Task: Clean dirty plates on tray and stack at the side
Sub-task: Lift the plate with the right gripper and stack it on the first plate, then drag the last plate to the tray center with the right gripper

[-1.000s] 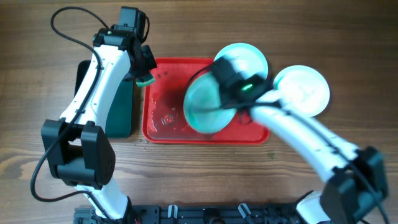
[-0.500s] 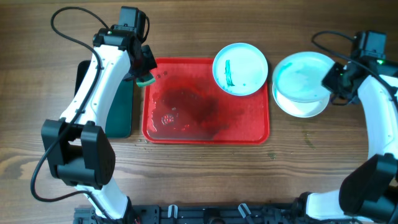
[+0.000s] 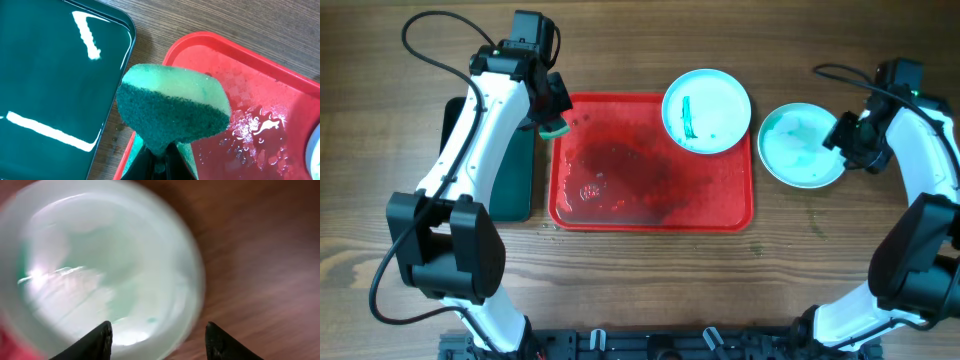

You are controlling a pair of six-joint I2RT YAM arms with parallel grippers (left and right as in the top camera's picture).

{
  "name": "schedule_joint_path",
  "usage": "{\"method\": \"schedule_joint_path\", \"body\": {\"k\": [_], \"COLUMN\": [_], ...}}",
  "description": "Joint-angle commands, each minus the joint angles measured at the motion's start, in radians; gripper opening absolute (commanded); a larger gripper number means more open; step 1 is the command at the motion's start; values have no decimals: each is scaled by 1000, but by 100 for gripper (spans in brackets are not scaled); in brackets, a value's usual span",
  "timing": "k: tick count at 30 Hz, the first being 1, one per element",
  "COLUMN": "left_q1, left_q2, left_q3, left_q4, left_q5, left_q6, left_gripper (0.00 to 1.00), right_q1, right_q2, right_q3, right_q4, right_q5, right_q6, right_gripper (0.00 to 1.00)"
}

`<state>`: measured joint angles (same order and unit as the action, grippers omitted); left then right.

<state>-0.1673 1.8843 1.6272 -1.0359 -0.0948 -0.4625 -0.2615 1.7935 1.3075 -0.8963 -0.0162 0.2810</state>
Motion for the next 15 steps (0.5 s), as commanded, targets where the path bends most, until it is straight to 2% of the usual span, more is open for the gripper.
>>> {"method": "schedule_joint_path", "body": {"k": [1, 3, 5, 9, 12, 15], "left_q1": [1, 1, 1, 1, 1, 1], "left_q2": [10, 10, 10, 10, 10, 10], "left_q3": [9, 9, 9, 9, 9, 9], "left_q4": [8, 7, 7, 7, 7, 5], "left_q5": [9, 9, 9, 9, 9, 9], "left_q6": [-17, -16, -16, -17, -17, -16], "left_gripper": [4, 4, 4, 4, 4, 4], "right_q1": [98, 155, 234, 366, 449, 481], "right_q2": [0, 0, 0, 11, 48, 104], "right_q3": [56, 56, 54, 44, 26, 26], "right_q4": [55, 111, 176, 200, 192, 181], "right_q5": [-290, -335, -292, -20, 87, 98], "right_q6": [-82, -62, 25, 272, 331, 330], "right_gripper": [60, 59, 56, 46, 41, 33]}}
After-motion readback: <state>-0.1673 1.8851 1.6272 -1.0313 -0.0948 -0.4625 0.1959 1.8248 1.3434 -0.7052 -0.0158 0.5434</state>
